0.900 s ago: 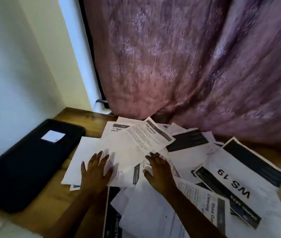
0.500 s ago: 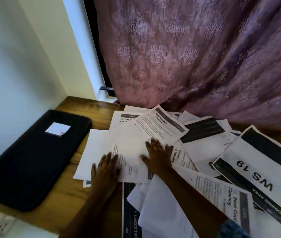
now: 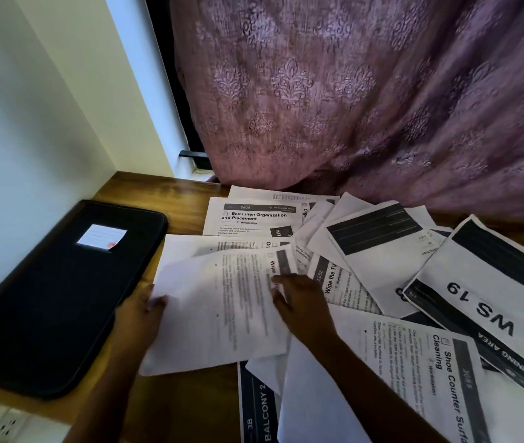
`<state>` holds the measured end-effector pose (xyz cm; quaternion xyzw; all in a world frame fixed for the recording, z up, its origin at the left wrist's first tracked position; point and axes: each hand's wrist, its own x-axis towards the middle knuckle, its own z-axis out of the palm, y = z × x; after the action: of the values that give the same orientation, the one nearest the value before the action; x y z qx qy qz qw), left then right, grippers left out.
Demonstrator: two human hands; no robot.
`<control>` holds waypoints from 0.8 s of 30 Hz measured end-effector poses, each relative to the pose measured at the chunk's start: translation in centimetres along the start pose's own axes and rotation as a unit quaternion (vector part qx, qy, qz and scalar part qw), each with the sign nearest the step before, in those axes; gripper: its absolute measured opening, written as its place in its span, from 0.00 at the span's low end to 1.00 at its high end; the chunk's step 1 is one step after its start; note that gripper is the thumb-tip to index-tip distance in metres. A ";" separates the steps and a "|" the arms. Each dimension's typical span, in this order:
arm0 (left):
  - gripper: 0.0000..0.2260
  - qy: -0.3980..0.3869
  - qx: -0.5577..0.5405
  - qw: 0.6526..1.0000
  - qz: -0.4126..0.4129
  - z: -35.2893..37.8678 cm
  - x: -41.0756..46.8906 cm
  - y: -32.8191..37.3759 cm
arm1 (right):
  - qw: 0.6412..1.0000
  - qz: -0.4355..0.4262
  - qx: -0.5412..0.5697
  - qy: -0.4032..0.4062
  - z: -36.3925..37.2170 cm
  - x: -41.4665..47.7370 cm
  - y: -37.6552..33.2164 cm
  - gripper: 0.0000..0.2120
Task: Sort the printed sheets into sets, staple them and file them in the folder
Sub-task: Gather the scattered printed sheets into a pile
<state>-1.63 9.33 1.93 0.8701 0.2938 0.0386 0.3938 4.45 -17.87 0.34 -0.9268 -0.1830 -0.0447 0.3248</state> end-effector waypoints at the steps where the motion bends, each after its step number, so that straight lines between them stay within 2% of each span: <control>1: 0.10 -0.005 0.031 0.999 -0.012 -1.2 0.5 -0.7 | 1.000 0.009 -0.017 0.011 0.0 0.2 0.7 0.13; 4: 0.13 0.003 0.062 0.997 -0.039 -3.7 1.1 -2.1 | 0.998 0.032 -0.057 0.002 0.1 1.1 1.8 0.17; 6: 0.17 0.029 0.089 0.995 -0.024 -4.0 1.2 -2.1 | 0.995 0.044 -0.085 -0.011 0.4 1.8 2.0 0.22; 9: 0.36 0.113 0.156 0.980 0.055 -3.1 1.5 -1.2 | 0.993 0.064 -0.092 -0.038 0.3 3.8 1.9 0.34; 11: 0.44 0.135 0.213 0.957 0.143 -1.5 1.9 0.2 | 0.992 0.076 -0.072 -0.074 0.1 5.8 2.1 0.41; 12: 0.45 0.115 0.237 0.945 0.196 -0.5 2.3 1.2 | 0.990 0.075 -0.070 -0.092 0.1 6.8 2.3 0.45; 14: 0.46 0.014 0.290 0.913 0.288 2.0 3.6 3.1 | 0.985 0.069 -0.087 -0.131 0.2 8.5 2.6 0.51; 16: 0.49 -0.096 0.337 0.876 0.331 4.5 5.1 4.5 | 0.977 0.058 -0.114 -0.171 0.5 9.5 2.7 0.55; 17: 0.50 -0.126 0.348 0.863 0.344 5.5 5.9 4.9 | 0.973 0.052 -0.123 -0.187 0.7 9.8 2.6 0.56; 19: 0.52 -0.145 0.337 0.859 0.357 6.9 7.3 5.5 | 0.969 0.029 -0.137 -0.206 1.5 9.7 2.4 0.55; 21: 0.54 -0.147 0.325 0.861 0.364 7.3 8.6 5.6 | 0.971 -0.007 -0.113 -0.210 2.2 8.9 2.0 0.49; 24: 0.57 -0.176 0.325 0.856 0.362 7.3 9.6 5.4 | 0.972 -0.018 0.040 -0.233 2.5 7.5 1.3 0.35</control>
<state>11.04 6.90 -0.81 0.9858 -0.1199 -0.0729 0.0918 11.80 -14.90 -0.89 -0.8946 -0.2716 0.1738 0.3094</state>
